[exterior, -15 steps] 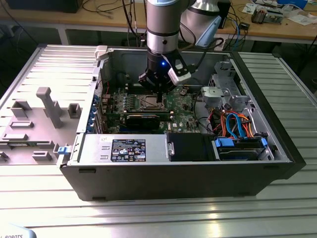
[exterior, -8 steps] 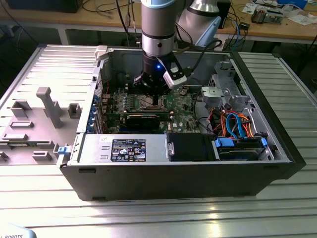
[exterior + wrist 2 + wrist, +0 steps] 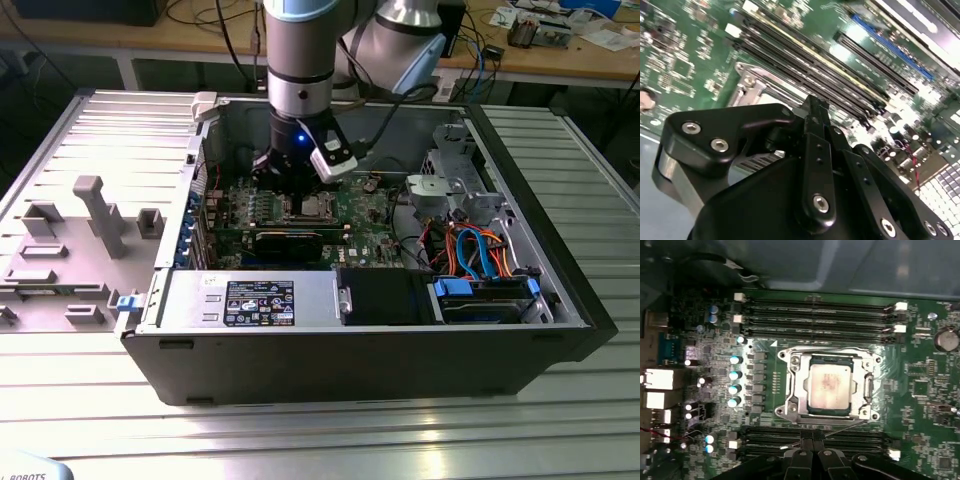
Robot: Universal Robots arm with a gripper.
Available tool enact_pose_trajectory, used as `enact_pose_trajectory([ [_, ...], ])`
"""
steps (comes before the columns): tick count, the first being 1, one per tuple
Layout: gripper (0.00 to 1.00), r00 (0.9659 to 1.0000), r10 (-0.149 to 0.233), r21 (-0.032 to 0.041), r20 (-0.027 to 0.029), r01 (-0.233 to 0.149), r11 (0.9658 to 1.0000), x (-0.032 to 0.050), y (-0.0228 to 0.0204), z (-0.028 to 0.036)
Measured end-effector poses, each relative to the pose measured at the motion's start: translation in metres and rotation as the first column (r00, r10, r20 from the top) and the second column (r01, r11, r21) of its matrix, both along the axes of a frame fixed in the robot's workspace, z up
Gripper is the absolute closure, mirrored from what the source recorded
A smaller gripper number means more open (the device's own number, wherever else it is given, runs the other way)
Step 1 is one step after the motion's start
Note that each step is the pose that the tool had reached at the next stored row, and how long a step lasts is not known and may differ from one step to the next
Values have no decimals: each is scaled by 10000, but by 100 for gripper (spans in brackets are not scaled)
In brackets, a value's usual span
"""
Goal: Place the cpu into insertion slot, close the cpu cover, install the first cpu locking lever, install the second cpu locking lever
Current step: 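Install the second cpu locking lever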
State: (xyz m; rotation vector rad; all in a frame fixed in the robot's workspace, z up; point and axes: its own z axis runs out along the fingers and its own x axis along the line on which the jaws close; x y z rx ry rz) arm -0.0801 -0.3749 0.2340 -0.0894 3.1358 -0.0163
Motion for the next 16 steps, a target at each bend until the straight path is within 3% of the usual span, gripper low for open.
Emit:
enact_pose_trajectory([
  [2, 89, 9999, 109, 15, -27, -109, 9999, -25, -9, -26],
  [7, 89, 9998, 151, 412, -95, -147, 9990, -33, -73, -31],
  [14, 89, 9998, 151, 447, -164, -144, 9989, -40, -126, -33],
  [16, 89, 9996, 190, 500, -193, -180, 9986, -52, -142, -38],
])
